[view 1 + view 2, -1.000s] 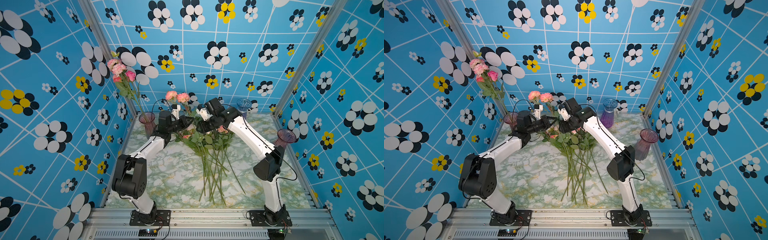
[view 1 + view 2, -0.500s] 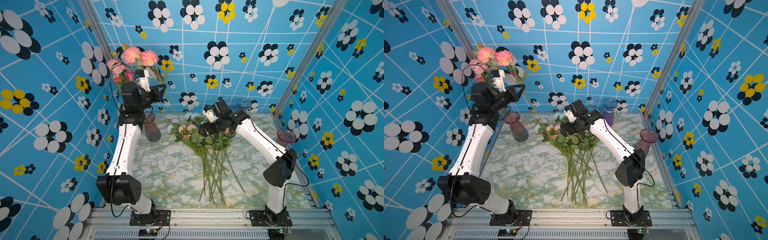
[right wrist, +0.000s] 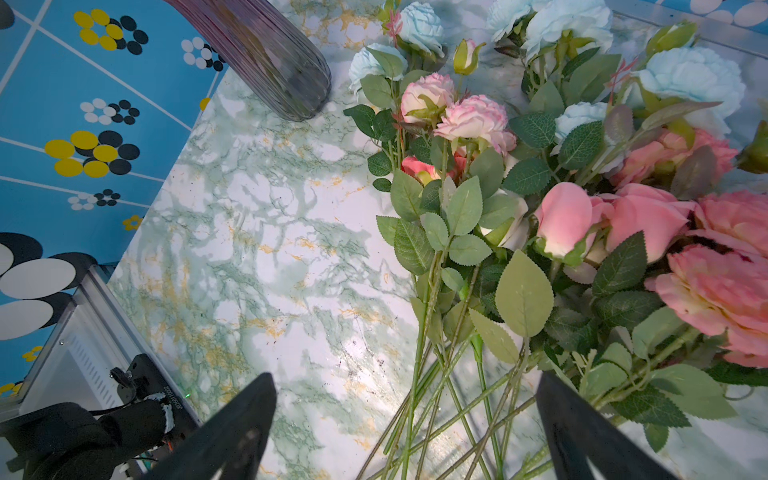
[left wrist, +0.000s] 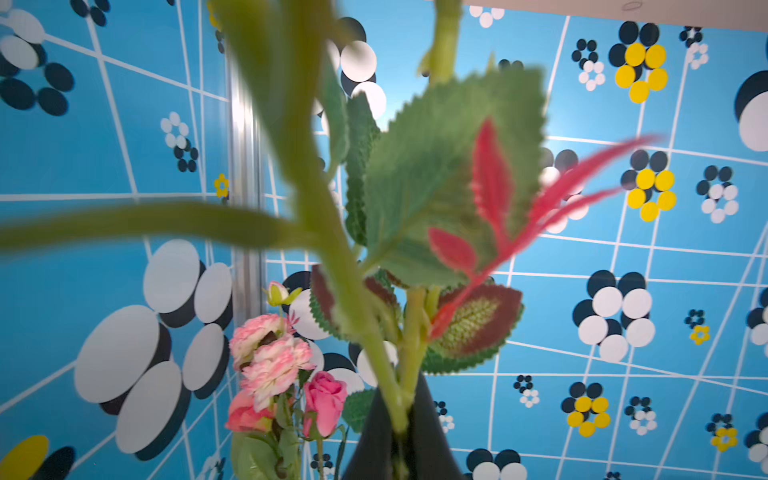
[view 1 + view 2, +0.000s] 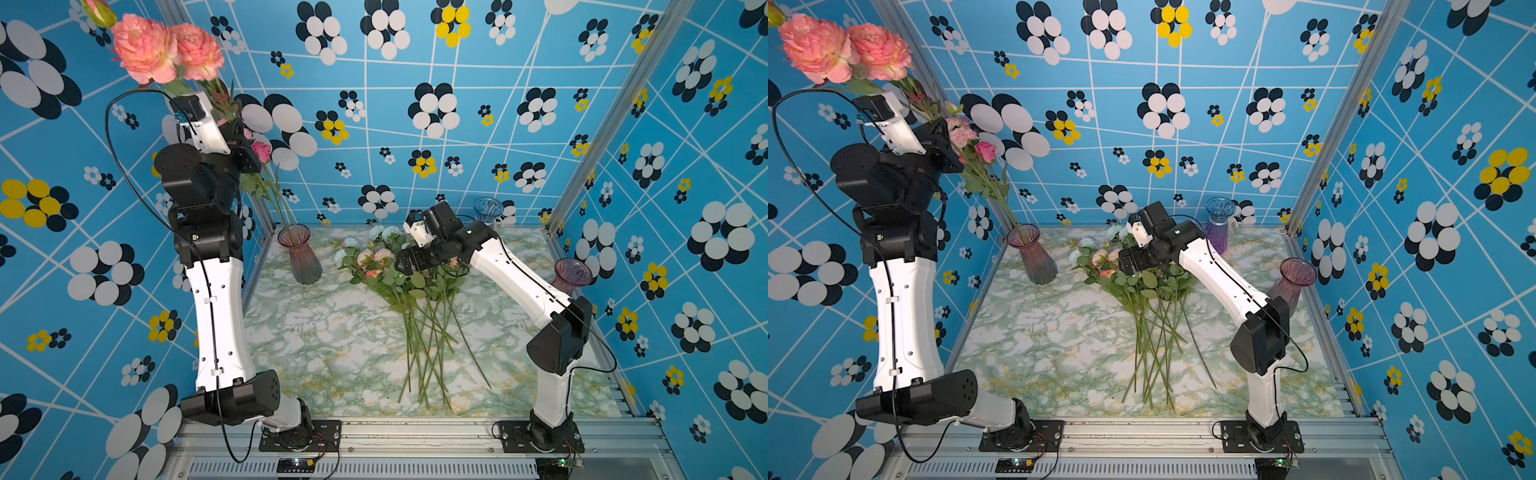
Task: Place the pink flowers into the vase
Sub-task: Place the flower in the vase.
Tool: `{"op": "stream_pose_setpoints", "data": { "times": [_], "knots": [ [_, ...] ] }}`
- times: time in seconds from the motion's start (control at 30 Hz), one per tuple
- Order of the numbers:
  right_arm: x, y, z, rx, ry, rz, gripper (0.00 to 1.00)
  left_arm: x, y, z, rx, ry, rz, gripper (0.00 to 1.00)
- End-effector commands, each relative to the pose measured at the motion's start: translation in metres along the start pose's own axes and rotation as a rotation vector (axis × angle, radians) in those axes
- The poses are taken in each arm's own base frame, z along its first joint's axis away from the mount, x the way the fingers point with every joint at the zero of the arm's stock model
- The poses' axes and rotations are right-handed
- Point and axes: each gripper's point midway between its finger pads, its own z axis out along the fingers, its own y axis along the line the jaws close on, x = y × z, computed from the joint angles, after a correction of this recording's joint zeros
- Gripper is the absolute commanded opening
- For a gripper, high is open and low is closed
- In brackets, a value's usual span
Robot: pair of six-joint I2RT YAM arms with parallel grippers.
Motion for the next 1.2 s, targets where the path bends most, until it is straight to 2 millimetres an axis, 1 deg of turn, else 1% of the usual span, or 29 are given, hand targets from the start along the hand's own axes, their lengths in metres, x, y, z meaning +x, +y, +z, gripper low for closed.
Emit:
{"op": "stream_pose_setpoints", "data": {
  "times": [0.0,0.07,0.17,0.27,0.4,0.63,0.83,1.03,1.07,1.13,1.17],
  "knots": [
    [0.004,0.002,0.008,-0.025,0.015,0.018,0.99,-0.003,0.016,0.009,-0.057,-0.051,0.076,0.0],
    [0.005,0.002,0.008,-0.025,0.019,0.012,0.99,0.006,0.02,0.018,-0.057,-0.057,0.076,0.0],
    [0.007,0.0,0.006,-0.015,0.021,0.012,0.99,0.027,0.026,0.032,-0.05,-0.038,0.045,0.0],
    [0.009,-0.002,0.006,-0.001,0.023,0.008,0.99,0.056,0.031,0.041,-0.048,-0.011,0.016,0.0],
    [0.012,-0.005,0.012,0.004,0.036,0.011,0.99,0.096,0.039,0.043,-0.061,0.033,0.0,0.0],
    [0.013,-0.004,0.022,-0.01,0.054,0.021,0.99,0.155,0.041,0.034,-0.056,0.118,-0.021,0.0],
    [0.014,-0.002,0.028,-0.025,0.064,0.03,0.99,0.198,0.045,0.022,-0.073,0.179,-0.039,0.0],
    [0.015,-0.002,0.027,-0.025,0.069,0.029,0.99,0.229,0.046,0.015,-0.074,0.228,-0.07,0.0],
    [0.016,-0.002,0.028,-0.024,0.069,0.03,0.99,0.233,0.045,0.014,-0.069,0.233,-0.074,0.01],
    [0.016,-0.002,0.028,-0.024,0.069,0.029,0.99,0.239,0.043,0.013,-0.059,0.246,-0.079,0.08],
    [0.017,-0.002,0.028,-0.025,0.071,0.031,0.99,0.242,0.042,0.013,-0.056,0.253,-0.08,0.1]
  ]
}}
